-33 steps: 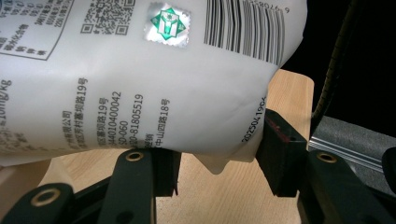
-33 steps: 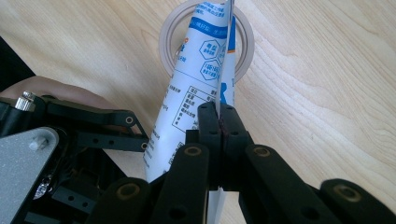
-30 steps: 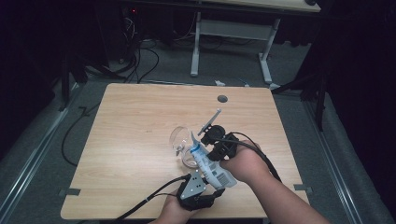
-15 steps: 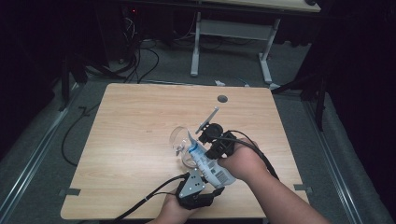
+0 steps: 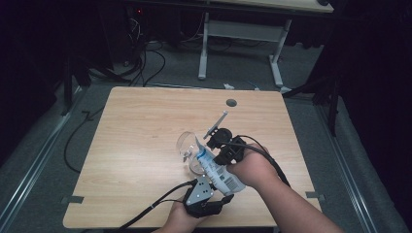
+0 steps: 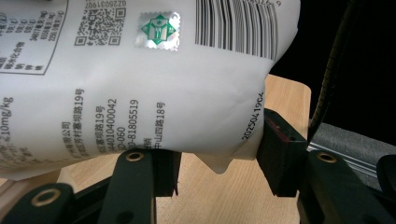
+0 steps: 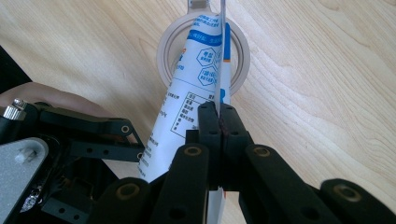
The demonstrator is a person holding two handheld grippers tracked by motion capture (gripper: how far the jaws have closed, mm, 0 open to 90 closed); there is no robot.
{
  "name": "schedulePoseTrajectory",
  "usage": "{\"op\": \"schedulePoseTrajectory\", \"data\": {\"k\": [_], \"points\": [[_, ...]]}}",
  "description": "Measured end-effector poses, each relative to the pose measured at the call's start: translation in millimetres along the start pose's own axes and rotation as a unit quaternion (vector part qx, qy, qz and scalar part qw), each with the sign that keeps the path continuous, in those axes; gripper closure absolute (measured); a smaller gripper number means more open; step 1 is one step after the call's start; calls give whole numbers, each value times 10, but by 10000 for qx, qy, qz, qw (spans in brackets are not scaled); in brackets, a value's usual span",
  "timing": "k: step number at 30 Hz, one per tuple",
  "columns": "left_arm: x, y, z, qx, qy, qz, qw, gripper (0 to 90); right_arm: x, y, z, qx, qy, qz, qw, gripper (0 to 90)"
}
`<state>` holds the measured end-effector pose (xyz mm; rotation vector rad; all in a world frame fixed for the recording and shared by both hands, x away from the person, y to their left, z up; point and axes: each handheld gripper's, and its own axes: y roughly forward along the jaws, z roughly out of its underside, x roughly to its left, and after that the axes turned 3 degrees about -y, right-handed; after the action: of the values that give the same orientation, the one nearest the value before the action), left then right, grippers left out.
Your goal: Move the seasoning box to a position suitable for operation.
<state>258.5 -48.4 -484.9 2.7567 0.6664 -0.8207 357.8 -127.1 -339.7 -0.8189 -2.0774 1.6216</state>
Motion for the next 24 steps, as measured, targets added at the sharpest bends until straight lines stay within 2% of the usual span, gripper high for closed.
{"op": "schedulePoseTrajectory", "data": {"k": [24], "points": [[9,2,-16,3,18,30,10000,548,-8,-1,-11,2,113,7,9999,900]]}}
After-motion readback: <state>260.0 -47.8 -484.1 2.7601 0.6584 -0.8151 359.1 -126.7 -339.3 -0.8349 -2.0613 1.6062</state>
